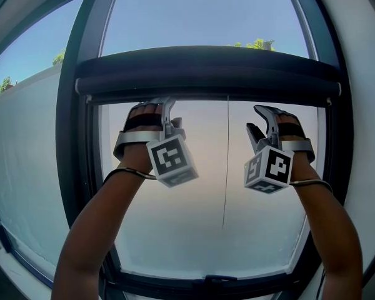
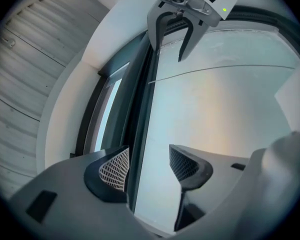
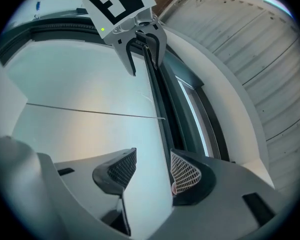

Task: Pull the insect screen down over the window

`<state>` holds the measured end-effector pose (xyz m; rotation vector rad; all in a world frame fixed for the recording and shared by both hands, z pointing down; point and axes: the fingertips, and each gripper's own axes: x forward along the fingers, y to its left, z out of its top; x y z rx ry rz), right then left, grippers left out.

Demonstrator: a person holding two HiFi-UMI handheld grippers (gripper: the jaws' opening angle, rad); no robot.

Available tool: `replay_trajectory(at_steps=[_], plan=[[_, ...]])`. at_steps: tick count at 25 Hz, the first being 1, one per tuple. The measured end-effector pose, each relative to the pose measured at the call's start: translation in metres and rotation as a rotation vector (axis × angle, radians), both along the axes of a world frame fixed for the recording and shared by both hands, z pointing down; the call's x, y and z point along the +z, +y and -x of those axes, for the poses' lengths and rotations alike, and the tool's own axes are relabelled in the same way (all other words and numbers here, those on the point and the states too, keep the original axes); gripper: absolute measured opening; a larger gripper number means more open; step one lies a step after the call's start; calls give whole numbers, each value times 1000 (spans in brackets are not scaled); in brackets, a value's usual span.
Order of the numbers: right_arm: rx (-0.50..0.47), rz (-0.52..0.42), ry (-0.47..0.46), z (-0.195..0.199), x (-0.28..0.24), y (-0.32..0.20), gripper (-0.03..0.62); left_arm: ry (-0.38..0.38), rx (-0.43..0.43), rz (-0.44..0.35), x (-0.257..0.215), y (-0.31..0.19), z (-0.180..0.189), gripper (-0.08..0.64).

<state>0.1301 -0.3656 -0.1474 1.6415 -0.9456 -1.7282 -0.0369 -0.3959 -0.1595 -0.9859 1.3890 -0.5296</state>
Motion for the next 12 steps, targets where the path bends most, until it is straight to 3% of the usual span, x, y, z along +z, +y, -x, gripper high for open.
replay_trajectory(at_steps=[5,12], plan=[[30,-16,-13,2,-22,-9,193,-27,-82,-10,-22,-9,4,233],[83,4,-22,0,-37,-20,204,-21,-89,19,-27,-19,2,235]])
